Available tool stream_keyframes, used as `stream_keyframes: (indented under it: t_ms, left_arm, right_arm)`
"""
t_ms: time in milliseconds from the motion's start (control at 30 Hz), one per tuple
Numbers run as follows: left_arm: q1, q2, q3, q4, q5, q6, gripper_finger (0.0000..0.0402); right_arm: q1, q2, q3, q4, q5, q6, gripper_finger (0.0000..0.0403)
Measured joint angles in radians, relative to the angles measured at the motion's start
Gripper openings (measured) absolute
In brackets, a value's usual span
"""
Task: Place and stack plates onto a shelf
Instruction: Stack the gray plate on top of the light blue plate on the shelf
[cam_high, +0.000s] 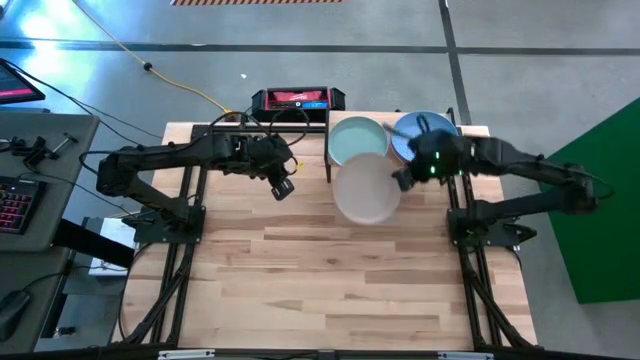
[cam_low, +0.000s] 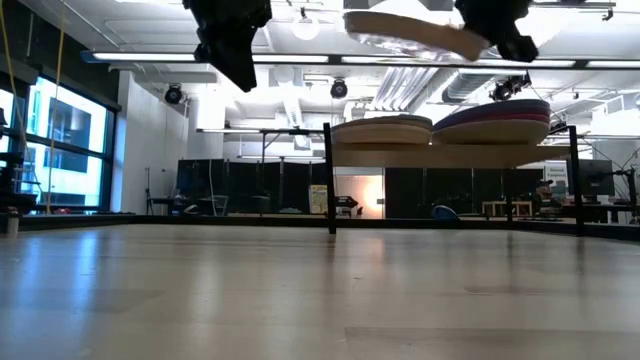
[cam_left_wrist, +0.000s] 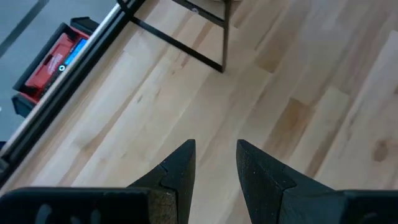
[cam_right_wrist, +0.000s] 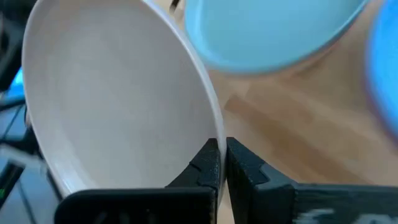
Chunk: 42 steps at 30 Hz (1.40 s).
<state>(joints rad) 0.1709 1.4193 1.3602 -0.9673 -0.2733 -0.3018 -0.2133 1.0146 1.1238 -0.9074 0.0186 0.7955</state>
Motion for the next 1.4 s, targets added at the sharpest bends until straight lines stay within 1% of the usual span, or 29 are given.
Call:
stream_keyframes:
  t_ms: [167, 333, 433, 500, 767, 933, 1133, 1400]
  left_arm:
    - [0.032, 0.0, 0.0, 0.0, 0.0, 0.041, 0.0104]
    - [0.057, 0.0, 0.0, 0.0, 0.0, 0.071, 0.0104]
    - [0.07, 0.0, 0.0, 0.0, 0.001, 0.097, 0.0104]
    - [0.077, 0.0, 0.0, 0.0, 0.001, 0.124, 0.0104]
    - [0.098, 0.0, 0.0, 0.0, 0.001, 0.198, 0.0104]
    - [0.099, 0.0, 0.0, 0.0, 0.001, 0.236, 0.0104]
    - [0.099, 0.0, 0.0, 0.0, 0.001, 0.25, 0.0104]
    - [0.099, 0.0, 0.0, 0.0, 0.001, 0.262, 0.0104]
  right_arm:
    - [-0.193, 0.068, 0.095, -0.009, -0.071, -0.108, 0.0]
    - [-0.369, 0.172, 0.163, -0.023, -0.152, -0.195, 0.0]
    - [-0.451, 0.24, 0.21, -0.052, -0.176, -0.23, 0.0]
    - [-0.486, 0.284, 0.245, -0.055, -0.194, -0.242, 0.0]
    - [-0.528, 0.457, 0.411, -0.116, -0.21, -0.308, 0.0]
    - [-0.535, 0.535, 0.454, -0.16, -0.206, -0.332, 0.0]
    - [-0.558, 0.577, 0.459, -0.214, -0.219, -0.345, 0.0]
    - [-0.588, 0.579, 0.457, -0.24, -0.237, -0.344, 0.0]
